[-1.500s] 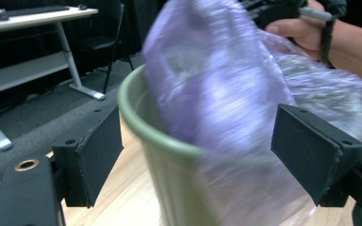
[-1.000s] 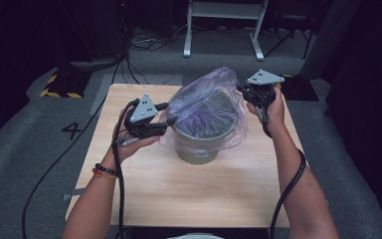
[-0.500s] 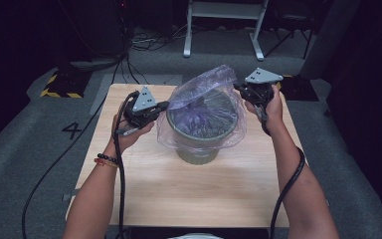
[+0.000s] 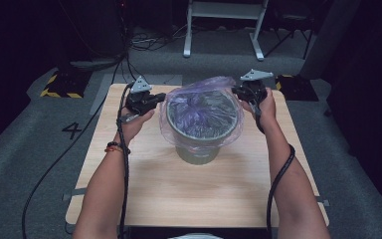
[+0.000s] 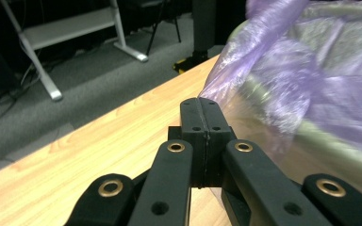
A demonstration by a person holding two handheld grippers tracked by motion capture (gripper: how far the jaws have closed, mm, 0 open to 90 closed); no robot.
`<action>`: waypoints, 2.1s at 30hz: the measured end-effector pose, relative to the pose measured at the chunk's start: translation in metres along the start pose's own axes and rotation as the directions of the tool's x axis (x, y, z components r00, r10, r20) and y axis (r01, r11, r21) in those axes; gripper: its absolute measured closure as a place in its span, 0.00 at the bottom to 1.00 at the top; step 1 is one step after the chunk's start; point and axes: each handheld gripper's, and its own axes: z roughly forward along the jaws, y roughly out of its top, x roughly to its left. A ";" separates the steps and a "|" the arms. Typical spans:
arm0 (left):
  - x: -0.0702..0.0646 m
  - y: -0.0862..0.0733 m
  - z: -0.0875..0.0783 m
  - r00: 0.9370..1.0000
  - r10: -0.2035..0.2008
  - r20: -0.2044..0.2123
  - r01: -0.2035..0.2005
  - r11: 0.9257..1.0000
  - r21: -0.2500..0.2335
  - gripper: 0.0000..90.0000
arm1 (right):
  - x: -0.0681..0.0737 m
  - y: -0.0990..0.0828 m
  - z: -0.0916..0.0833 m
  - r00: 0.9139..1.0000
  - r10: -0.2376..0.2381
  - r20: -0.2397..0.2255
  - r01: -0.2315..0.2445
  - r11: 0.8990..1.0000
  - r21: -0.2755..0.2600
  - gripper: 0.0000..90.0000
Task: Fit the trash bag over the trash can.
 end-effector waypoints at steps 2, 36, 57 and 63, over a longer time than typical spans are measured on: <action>0.000 -0.001 0.008 1.000 -0.003 0.012 0.003 1.000 0.015 1.00 | -0.003 -0.005 0.005 1.000 0.022 -0.008 -0.022 1.000 0.011 1.00; -0.039 -0.079 -0.062 0.994 0.031 0.104 -0.027 0.999 -0.039 0.28 | 0.034 -0.124 -0.065 0.987 -0.073 -0.147 0.051 0.988 -0.148 0.47; -0.083 -0.076 -0.031 0.959 0.217 0.182 -0.230 0.972 0.056 1.00 | 0.063 -0.110 -0.083 0.976 -0.194 -0.104 0.162 0.953 -0.257 1.00; -0.076 -0.087 -0.025 0.966 0.188 0.180 -0.206 0.975 0.089 1.00 | 0.063 -0.127 -0.083 0.979 -0.191 -0.072 0.171 0.959 -0.227 0.70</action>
